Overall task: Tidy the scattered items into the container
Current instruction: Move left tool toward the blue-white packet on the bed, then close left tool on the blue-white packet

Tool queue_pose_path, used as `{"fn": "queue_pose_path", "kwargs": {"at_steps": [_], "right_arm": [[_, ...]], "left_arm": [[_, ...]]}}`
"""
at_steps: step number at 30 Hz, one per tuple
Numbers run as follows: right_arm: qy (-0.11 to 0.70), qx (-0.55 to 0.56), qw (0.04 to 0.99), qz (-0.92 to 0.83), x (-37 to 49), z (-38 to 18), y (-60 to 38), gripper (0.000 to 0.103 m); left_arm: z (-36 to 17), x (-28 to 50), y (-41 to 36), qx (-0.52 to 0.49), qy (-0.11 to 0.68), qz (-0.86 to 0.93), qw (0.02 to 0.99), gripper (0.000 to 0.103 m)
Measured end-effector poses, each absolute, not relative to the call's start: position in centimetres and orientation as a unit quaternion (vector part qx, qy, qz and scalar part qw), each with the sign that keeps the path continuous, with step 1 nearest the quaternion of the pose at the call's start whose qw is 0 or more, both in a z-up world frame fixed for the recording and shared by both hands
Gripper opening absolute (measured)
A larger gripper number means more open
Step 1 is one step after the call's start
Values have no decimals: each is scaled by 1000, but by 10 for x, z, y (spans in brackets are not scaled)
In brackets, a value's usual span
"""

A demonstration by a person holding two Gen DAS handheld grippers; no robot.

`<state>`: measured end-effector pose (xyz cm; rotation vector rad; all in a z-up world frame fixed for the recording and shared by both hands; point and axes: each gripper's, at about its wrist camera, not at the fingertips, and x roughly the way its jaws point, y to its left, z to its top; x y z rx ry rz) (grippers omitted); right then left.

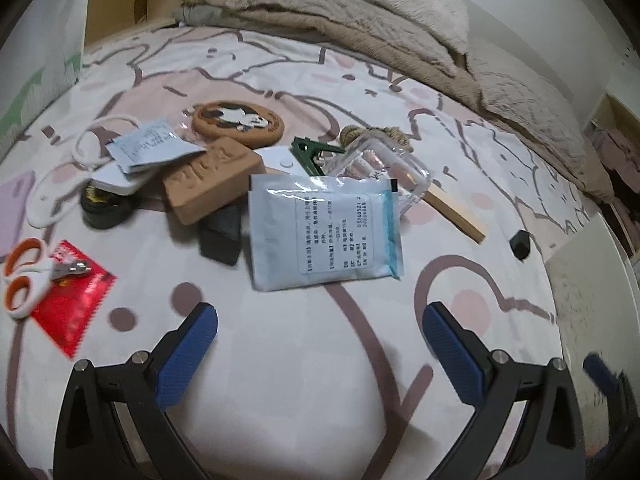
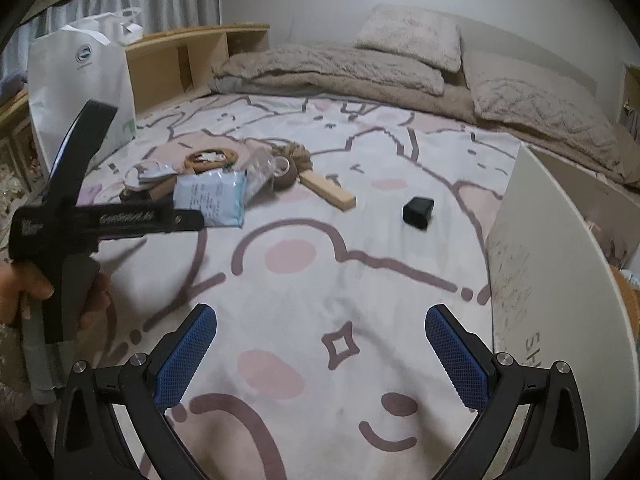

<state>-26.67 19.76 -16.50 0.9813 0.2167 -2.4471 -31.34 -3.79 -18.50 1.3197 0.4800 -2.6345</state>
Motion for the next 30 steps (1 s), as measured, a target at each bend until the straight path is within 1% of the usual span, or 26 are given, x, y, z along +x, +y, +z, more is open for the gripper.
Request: {"fn": "queue_pose_path", "kwargs": {"at_steps": [4,11,18,25,30], "right_arm": [[77,369,244,-894,-270,-171,200,103],[73,380,237,-891,-275,-180,202,103],[92,401,236,-880,-277,-193,194,103],[96,432,227,-868,-285,-208,193,103],[103,436,223,-866,-284,-210,191,103]], "left_arm": [[-192,-326,-30,437,140,-883,96,103],[-200,-343,-19,434,132,-887,87,103],[-202,-358,-18,427,147,-887,92,103],[-209,-368,-9,437,111,-886,110,103],[-208,-363,-17,425,135,-890,99,102]]}}
